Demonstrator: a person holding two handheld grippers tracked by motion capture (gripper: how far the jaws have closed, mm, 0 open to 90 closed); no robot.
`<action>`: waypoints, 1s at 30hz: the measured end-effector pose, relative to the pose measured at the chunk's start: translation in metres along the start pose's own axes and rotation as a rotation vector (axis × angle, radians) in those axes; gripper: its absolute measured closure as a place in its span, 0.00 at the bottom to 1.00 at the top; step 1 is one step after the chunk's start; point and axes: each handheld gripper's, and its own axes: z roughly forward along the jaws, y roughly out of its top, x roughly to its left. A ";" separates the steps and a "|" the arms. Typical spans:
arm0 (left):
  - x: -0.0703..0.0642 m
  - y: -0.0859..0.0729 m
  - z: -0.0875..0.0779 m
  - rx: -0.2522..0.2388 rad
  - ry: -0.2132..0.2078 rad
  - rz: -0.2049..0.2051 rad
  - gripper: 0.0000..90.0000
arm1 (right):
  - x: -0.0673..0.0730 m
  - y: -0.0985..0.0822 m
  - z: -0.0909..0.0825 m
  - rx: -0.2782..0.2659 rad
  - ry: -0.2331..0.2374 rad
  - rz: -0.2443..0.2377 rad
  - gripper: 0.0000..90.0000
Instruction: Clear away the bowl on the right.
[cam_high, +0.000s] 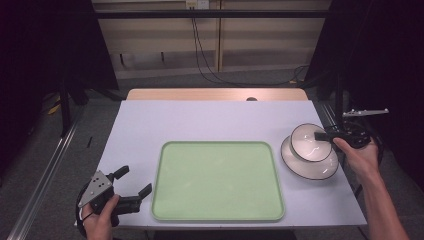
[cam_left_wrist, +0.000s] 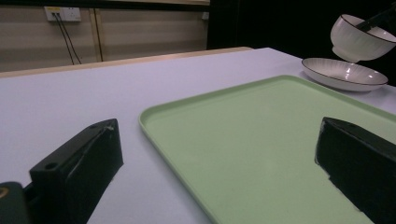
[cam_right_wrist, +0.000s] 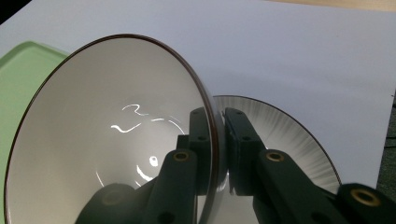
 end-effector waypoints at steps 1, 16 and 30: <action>0.000 0.000 0.000 -0.002 0.003 -0.004 0.01 | 0.000 0.000 0.000 -0.001 0.006 -0.002 0.92; 0.001 0.000 0.001 0.001 0.007 0.001 0.01 | 0.017 0.010 0.004 0.010 0.054 -0.039 0.92; 0.000 -0.001 0.001 -0.001 0.004 -0.002 0.01 | 0.043 0.027 0.028 0.046 0.112 -0.081 0.92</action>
